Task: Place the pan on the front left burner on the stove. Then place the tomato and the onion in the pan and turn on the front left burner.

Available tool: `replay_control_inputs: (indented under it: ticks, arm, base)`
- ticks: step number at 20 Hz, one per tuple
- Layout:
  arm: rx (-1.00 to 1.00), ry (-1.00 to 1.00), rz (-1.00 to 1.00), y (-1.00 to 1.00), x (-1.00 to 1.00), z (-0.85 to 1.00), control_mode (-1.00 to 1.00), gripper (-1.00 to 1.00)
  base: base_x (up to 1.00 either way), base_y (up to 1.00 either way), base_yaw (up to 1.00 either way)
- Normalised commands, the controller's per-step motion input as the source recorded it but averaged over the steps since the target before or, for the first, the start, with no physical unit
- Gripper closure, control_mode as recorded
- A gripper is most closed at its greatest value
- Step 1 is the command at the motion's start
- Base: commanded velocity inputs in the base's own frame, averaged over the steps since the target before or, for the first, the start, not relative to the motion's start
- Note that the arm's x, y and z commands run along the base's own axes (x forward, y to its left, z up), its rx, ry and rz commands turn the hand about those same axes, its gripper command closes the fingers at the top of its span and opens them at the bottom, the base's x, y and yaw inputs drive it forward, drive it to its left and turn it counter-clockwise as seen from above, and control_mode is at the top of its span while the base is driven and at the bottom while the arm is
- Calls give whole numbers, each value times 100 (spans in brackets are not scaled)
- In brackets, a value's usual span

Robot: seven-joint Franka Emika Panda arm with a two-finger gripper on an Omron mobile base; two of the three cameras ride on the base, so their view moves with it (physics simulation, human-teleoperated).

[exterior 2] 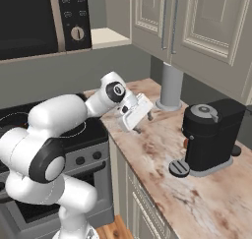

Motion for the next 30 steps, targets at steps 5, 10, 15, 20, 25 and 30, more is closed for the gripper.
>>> replay_control_inputs:
  ticks: [5,10,15,20,25,30]
  arm:
    - [0,-1,0,-50,0,-3,-100,-100]
    - [0,-3,0,-28,6,-9,-100,-100]
    - [0,-3,0,-14,10,-14,-100,-100]
    - [0,-1,0,-19,13,-14,-100,-100]
    - [0,0,0,-25,22,-20,-100,-100]
    - [0,0,0,-21,23,-20,-100,-100]
  base:
    - [0,0,0]
    - [0,0,0]
    - [0,0,0]
    - [0,0,0]
    - [0,0,0]
    - [0,0,0]
